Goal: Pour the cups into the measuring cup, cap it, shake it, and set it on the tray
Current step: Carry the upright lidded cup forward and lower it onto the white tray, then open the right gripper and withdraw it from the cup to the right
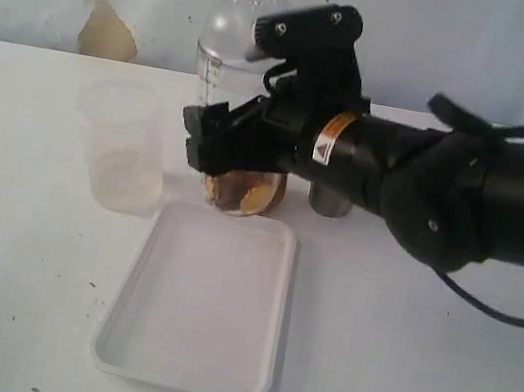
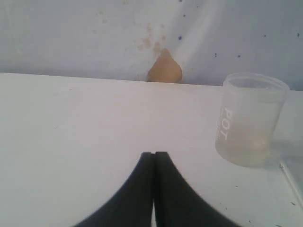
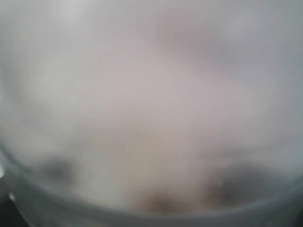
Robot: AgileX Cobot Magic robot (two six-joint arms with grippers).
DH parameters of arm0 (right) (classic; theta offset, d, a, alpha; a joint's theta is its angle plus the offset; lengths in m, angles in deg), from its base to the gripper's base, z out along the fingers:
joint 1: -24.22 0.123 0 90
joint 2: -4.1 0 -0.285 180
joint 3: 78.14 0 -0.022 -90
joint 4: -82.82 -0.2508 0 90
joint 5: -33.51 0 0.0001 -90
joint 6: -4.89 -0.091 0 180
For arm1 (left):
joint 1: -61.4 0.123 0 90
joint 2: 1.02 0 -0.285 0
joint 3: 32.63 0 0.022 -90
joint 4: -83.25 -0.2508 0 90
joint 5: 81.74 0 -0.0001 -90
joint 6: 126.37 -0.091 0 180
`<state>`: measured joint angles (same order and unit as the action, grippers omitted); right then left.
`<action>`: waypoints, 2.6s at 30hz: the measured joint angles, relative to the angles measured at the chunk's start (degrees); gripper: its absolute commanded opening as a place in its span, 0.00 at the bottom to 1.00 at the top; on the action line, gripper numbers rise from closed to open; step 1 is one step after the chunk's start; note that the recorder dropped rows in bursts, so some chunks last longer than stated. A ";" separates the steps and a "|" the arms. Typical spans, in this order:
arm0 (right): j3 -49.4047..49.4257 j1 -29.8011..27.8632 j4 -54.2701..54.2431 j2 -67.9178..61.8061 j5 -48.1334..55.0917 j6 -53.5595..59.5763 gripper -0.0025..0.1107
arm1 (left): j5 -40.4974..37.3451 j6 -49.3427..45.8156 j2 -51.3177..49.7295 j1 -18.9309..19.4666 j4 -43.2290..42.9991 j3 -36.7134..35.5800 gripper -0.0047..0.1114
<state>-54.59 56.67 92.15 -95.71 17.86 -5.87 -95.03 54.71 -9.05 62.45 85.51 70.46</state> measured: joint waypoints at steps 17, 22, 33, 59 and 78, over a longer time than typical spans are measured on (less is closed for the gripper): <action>5.84 -5.72 30.95 -13.68 -23.08 -19.11 0.02 | 0.00 0.00 0.00 0.00 0.00 0.00 0.04; 5.84 -5.91 33.37 -17.94 -34.24 -19.01 0.02 | 0.00 0.00 0.00 0.00 0.00 0.00 0.04; 5.84 -6.01 33.60 -18.42 -33.61 -18.19 0.39 | 0.00 0.00 0.00 0.00 0.00 0.00 0.04; 5.58 -6.01 32.96 -14.23 -27.24 -15.36 0.95 | 0.00 0.00 0.00 0.00 0.00 0.00 0.04; 5.58 -6.01 33.06 0.81 -21.72 -17.90 0.95 | 0.00 0.00 0.00 0.00 0.00 0.00 0.04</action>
<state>-49.01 50.66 125.22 -94.90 -3.86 -23.77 -95.03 54.71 -9.05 62.45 85.51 70.46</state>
